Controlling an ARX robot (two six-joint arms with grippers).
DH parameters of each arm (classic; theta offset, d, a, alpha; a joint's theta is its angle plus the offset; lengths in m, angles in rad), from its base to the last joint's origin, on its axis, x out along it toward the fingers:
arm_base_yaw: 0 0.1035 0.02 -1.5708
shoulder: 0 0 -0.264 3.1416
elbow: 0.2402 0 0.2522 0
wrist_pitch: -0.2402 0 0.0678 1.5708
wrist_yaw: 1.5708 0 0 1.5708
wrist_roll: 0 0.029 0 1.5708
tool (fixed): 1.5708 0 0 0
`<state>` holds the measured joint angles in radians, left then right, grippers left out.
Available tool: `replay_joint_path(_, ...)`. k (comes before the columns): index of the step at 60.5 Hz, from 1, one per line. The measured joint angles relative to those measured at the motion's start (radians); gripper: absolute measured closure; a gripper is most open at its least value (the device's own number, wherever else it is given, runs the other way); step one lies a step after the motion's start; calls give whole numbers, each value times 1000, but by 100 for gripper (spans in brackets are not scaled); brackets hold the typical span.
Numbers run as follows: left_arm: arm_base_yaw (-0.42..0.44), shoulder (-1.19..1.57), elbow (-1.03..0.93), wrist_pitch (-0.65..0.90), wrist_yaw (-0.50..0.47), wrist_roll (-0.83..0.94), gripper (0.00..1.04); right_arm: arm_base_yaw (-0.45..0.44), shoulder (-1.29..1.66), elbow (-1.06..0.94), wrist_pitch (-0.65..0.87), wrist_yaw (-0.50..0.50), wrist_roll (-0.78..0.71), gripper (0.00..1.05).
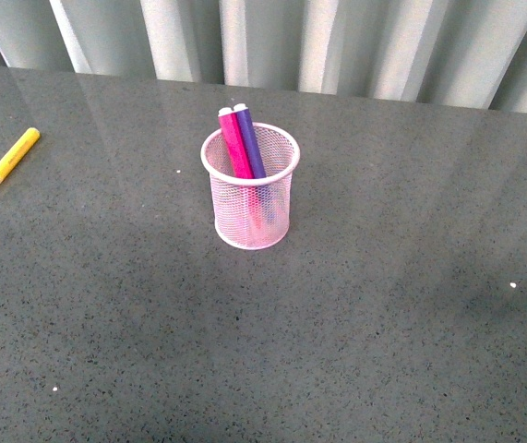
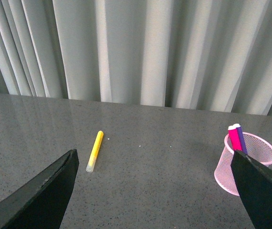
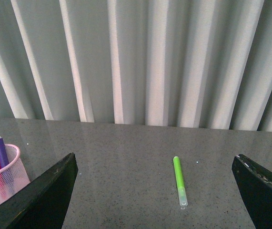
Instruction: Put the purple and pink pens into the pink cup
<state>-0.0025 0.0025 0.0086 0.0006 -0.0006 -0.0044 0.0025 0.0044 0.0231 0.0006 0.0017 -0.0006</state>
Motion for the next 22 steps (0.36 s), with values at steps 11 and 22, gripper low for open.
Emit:
replay_joint_path(11,0,0,0,0,0,0,7,0,0,0,0,0,0,7)
replay_joint_path(22,0,0,0,0,0,0,7,0,0,0,0,0,0,7)
